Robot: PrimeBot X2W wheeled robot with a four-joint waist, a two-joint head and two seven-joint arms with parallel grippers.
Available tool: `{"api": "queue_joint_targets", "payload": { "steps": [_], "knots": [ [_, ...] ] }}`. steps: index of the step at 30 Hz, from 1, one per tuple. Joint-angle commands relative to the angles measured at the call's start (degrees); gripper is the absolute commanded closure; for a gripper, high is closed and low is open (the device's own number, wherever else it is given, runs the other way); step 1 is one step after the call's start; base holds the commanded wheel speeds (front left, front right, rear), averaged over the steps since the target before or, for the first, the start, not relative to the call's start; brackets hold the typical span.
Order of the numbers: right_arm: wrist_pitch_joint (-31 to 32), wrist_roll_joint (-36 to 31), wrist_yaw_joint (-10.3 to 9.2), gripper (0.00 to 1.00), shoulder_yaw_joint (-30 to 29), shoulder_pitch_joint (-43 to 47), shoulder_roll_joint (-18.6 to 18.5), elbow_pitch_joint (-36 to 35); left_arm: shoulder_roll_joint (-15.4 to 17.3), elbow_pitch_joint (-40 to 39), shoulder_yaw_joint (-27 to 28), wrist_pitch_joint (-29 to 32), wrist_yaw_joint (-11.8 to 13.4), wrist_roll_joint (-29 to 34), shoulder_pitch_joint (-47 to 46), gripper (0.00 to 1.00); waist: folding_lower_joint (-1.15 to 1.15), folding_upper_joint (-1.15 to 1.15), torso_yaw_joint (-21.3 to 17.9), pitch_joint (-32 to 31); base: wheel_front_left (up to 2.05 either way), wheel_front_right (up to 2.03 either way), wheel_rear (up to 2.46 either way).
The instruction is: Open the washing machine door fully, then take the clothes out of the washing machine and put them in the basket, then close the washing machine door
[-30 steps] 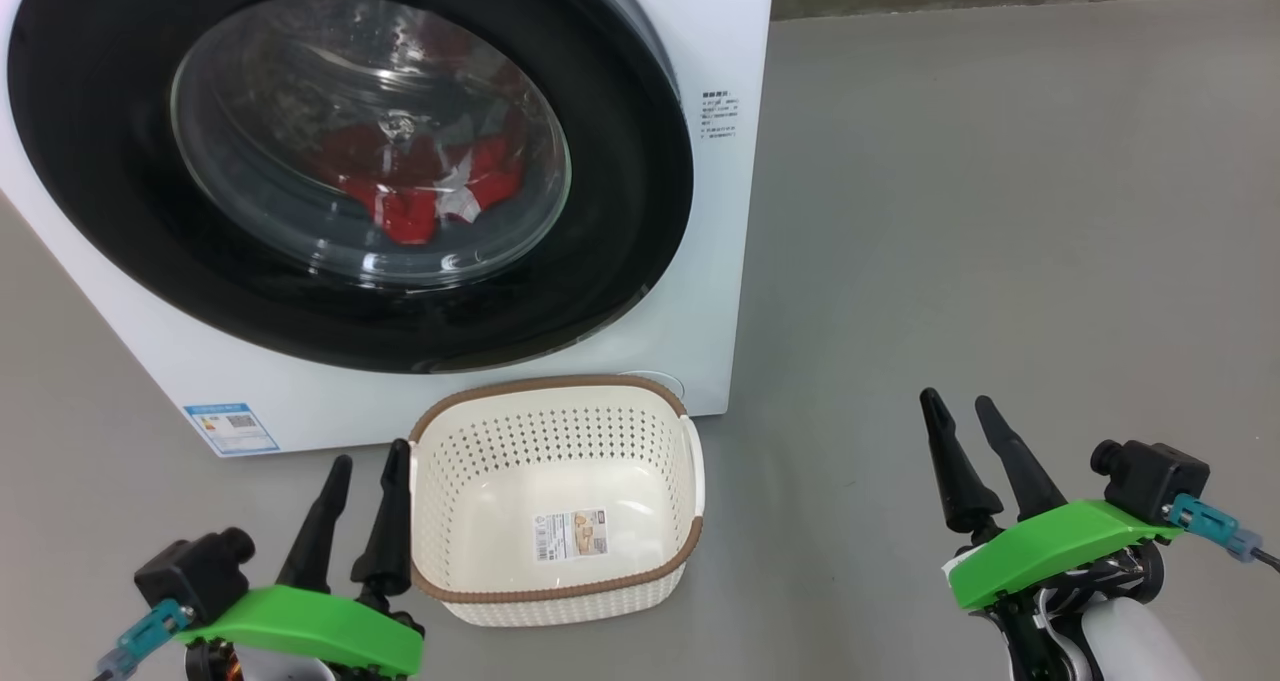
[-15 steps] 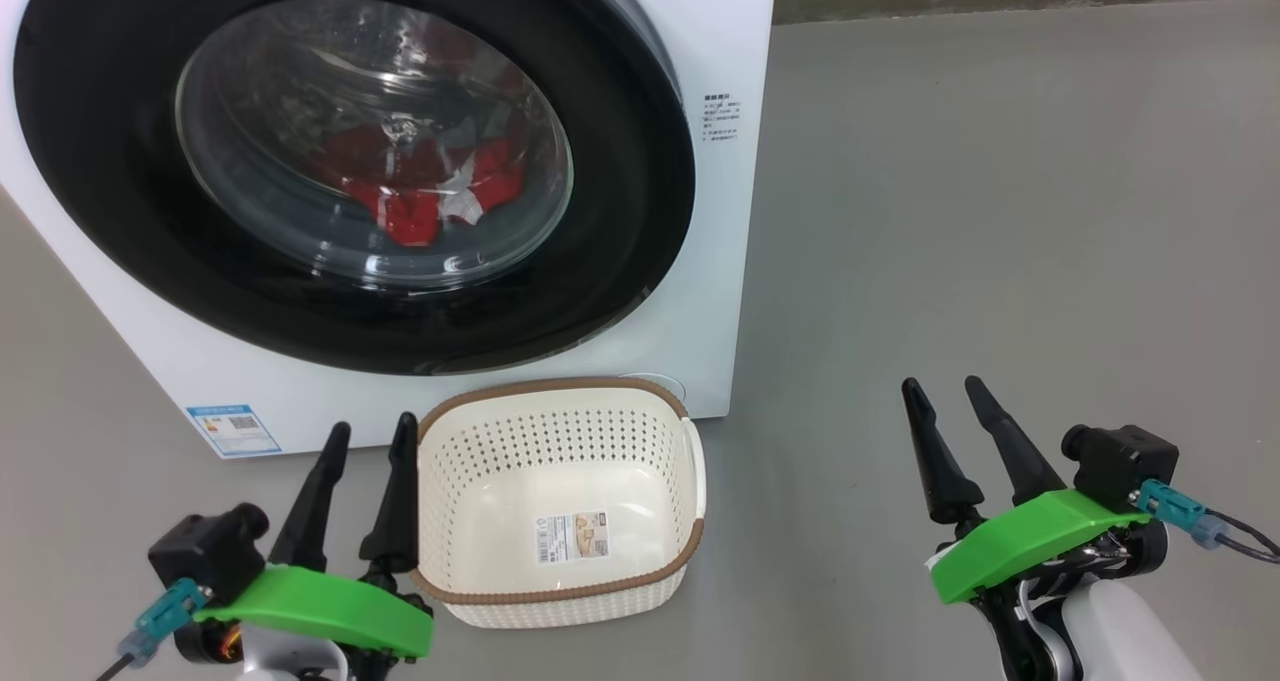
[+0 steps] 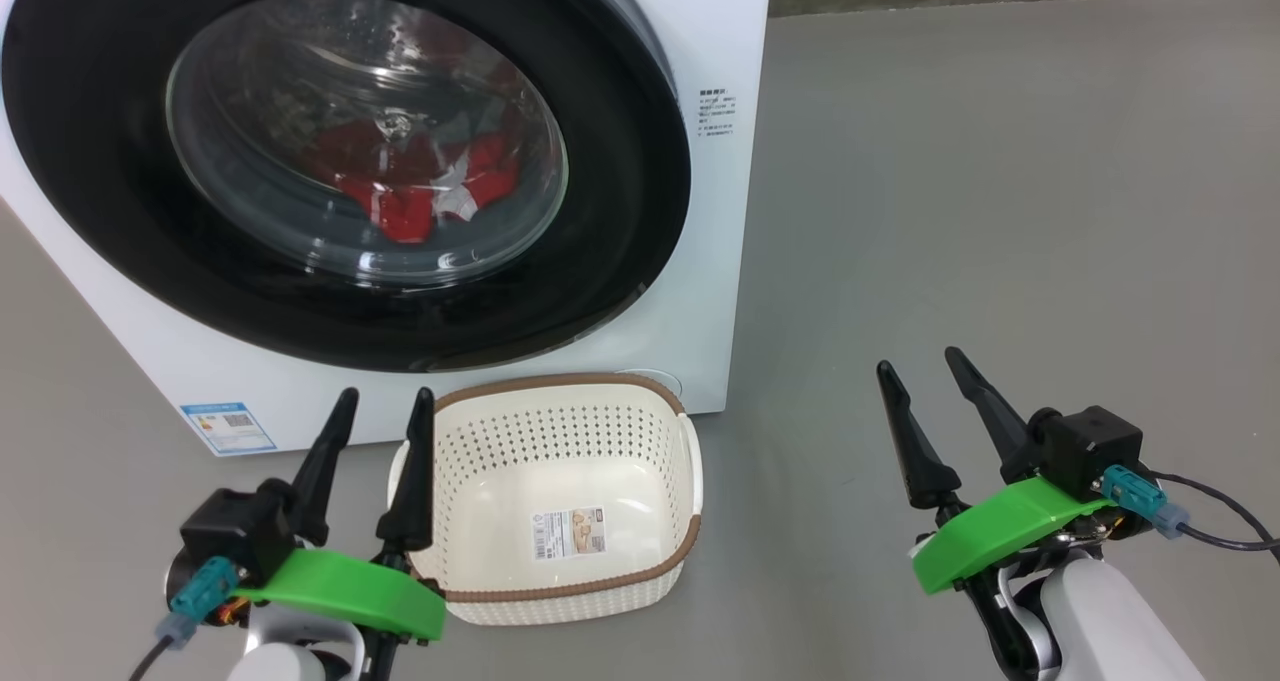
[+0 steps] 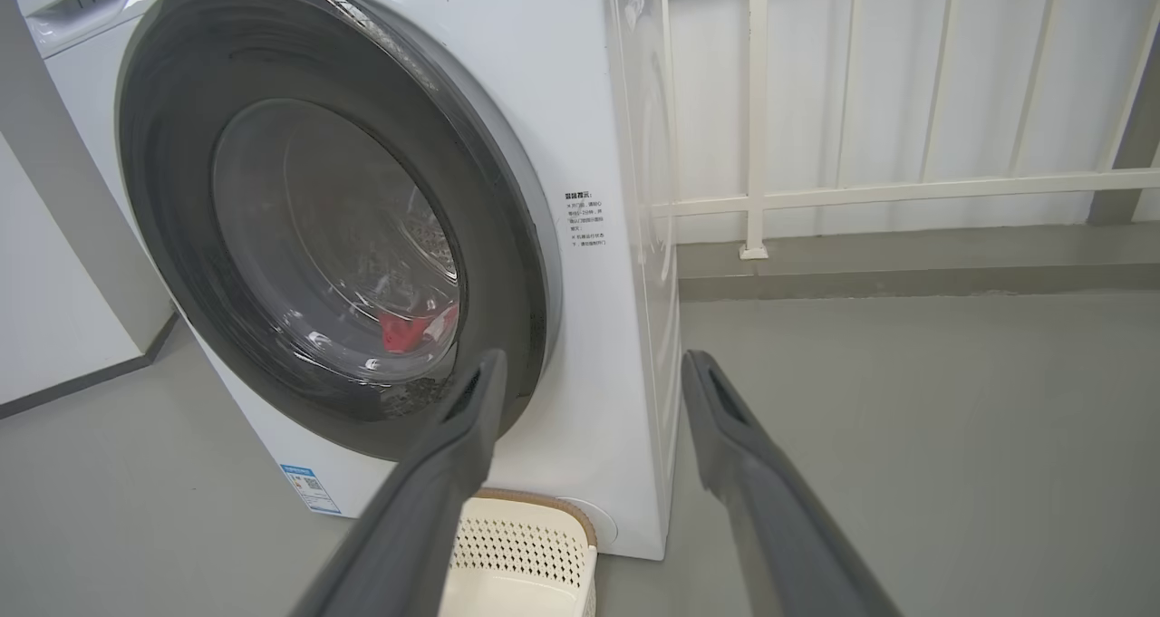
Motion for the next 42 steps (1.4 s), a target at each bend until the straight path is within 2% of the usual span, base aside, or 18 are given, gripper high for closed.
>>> {"api": "queue_joint_targets", "payload": {
  "steps": [1,11,32,33,34,35,36,37,38,42],
  "knots": [
    [-1.0,-1.9,0.03,0.00,1.6,-3.2,-0.3,-1.3,1.3,-1.2,1.3,-1.0,-0.3,2.0,-2.7,0.00,0.00,0.00,0.0,0.0,0.00,0.00,0.00],
    [-2.6,-7.6,0.03,0.00,3.0,-4.5,-0.4,-1.4,1.5,-0.6,0.6,-2.7,-0.4,8.4,-4.3,0.00,0.00,0.00,0.1,0.3,0.00,0.00,0.00],
    [-2.6,-6.2,0.03,0.00,3.0,-4.2,-0.4,-1.3,1.5,-0.5,0.4,-2.7,-0.4,8.4,-4.1,0.00,0.00,0.00,0.6,0.6,0.00,0.00,0.00],
    [-2.6,-5.6,0.03,0.09,3.1,-4.4,-0.4,-1.3,1.5,-0.6,0.3,-2.7,-0.4,8.4,-4.1,0.00,0.00,0.00,0.7,0.8,0.00,0.00,0.00],
    [-2.6,-5.2,0.03,0.36,3.2,-4.6,-0.4,-1.2,1.5,-0.7,0.3,-2.7,-0.4,8.4,-4.2,0.00,0.00,0.00,0.7,1.1,0.00,0.00,0.00],
    [-2.6,-4.6,0.03,0.57,3.3,-4.9,-0.4,-1.2,1.5,-0.8,0.3,-2.7,-0.4,8.4,-4.3,0.00,0.00,0.00,0.8,1.4,0.00,0.00,0.00],
    [-2.6,-4.4,0.03,0.72,3.3,-5.2,-0.4,-1.2,1.5,-1.0,0.3,-2.7,-0.4,8.4,-4.4,0.00,0.00,0.00,0.9,1.8,0.00,0.00,0.00],
    [-2.6,-4.4,0.03,0.91,3.3,-5.6,-0.4,-1.2,1.5,-1.1,0.2,-2.7,-0.4,8.5,-4.4,0.00,0.00,0.00,1.0,2.1,0.00,0.00,0.00],
    [-2.6,-3.9,0.03,1.00,3.4,-6.0,-0.4,-1.4,1.5,-1.4,0.2,-2.7,-0.4,8.5,-4.5,0.00,0.00,0.00,1.2,2.5,0.00,0.00,0.00],
    [-2.6,-0.5,0.03,1.00,2.4,-7.8,-0.4,-1.7,1.5,-2.8,-0.2,-2.7,-0.4,8.1,-5.3,0.00,0.00,0.00,1.8,4.3,0.00,0.00,0.00]
  ]
}}
